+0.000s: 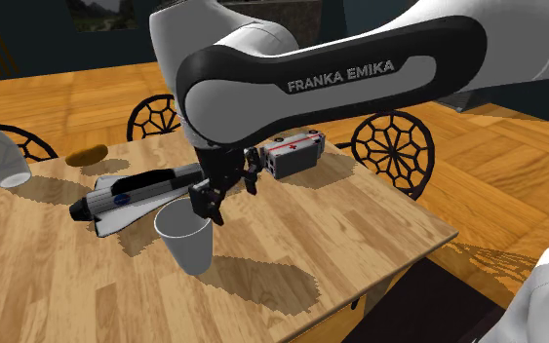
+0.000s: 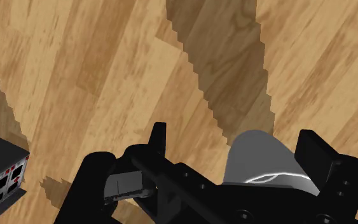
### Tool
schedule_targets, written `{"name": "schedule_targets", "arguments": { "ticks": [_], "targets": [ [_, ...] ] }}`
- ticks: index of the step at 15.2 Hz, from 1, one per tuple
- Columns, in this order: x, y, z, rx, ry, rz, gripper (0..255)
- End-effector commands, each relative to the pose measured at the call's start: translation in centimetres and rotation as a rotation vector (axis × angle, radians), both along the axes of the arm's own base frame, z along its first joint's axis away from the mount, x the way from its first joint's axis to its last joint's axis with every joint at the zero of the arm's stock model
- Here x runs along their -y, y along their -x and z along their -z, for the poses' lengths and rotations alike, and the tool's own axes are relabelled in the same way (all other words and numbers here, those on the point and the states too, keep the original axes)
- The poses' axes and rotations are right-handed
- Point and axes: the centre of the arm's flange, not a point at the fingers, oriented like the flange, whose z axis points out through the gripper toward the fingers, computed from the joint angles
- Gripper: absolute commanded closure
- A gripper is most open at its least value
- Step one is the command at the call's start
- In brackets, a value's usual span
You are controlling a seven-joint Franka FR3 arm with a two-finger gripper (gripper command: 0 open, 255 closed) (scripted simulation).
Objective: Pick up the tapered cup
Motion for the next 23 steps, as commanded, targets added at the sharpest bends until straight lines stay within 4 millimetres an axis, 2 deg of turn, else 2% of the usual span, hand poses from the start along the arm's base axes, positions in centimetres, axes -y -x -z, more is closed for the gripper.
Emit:
{"name": "schedule_targets", "arguments": {
  "ticks": [1, 10, 11, 18, 20, 21, 23],
  "targets": [
    [-2.4, -1.2, 0.5, 0.002, 0.003, -0.005, 0],
    [-13.0, -6.5, 2.8, 0.011, 0.021, -0.032, 0],
    [-13.1, -6.6, 2.8, 0.011, 0.021, -0.032, 0],
    [-13.1, -6.6, 6.8, 0.011, 0.021, -0.032, 0],
    [-13.1, -6.6, 6.8, 0.011, 0.021, -0.032, 0],
    [-13.1, -6.5, 6.8, 0.011, 0.021, -0.032, 255],
    [-13.1, -6.6, 6.8, 0.011, 0.021, -0.032, 255]
  ]
}}
